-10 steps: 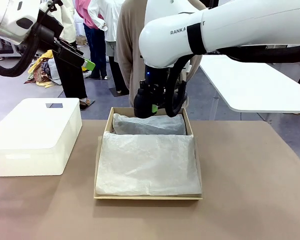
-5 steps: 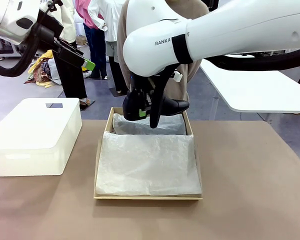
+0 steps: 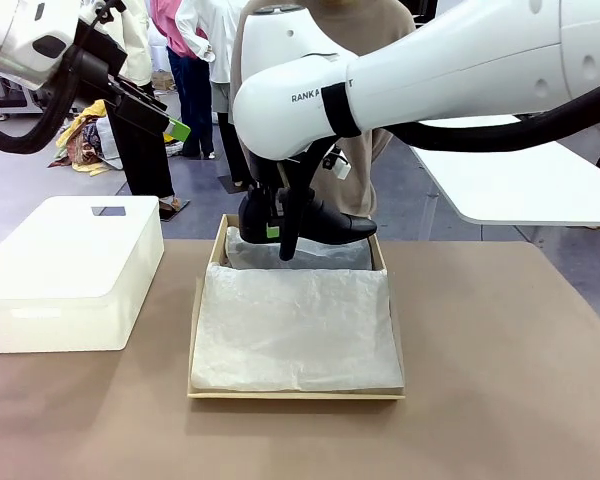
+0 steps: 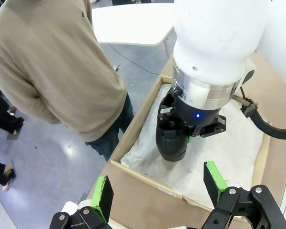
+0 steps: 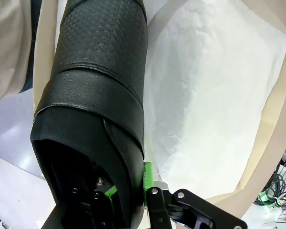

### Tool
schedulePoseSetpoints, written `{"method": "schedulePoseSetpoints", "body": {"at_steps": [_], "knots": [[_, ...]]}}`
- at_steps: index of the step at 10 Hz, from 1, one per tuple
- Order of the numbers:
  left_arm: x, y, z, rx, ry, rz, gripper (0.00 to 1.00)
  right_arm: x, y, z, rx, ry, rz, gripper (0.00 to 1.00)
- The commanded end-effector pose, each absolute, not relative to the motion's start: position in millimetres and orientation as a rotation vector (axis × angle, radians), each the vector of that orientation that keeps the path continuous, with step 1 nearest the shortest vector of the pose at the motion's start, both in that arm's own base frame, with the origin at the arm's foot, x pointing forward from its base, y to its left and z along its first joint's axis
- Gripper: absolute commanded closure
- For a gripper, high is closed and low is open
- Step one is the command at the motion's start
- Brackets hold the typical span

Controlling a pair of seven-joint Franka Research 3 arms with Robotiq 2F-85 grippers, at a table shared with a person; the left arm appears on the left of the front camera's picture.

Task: Pack the shoes into the box.
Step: Place the other shoe of the Shoes into the Shoes Box.

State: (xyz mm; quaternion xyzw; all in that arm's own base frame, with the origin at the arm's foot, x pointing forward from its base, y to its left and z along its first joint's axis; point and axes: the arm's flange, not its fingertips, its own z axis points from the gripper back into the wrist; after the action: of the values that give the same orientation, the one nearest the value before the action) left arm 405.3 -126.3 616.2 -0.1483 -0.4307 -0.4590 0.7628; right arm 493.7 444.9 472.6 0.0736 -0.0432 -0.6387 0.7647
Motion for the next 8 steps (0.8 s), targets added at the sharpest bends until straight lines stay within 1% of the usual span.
{"method": "schedulePoseSetpoints", "body": {"at_steps": [1, 6, 8], "knots": [[407.8, -123.9, 614.2, -0.342, -0.95, -1.017, 0.0, 499.2, 457.5, 473.5, 0.157, -0.136, -1.442, 1.0], [407.8, -123.9, 614.2, -0.342, -0.95, -1.017, 0.0, 503.4, 461.9, 450.2, 0.136, -0.072, -1.51, 1.0], [407.8, -123.9, 614.2, -0.342, -0.95, -1.017, 0.0, 500.9, 464.4, 444.9, 0.131, -0.055, -1.492, 1.0]]}}
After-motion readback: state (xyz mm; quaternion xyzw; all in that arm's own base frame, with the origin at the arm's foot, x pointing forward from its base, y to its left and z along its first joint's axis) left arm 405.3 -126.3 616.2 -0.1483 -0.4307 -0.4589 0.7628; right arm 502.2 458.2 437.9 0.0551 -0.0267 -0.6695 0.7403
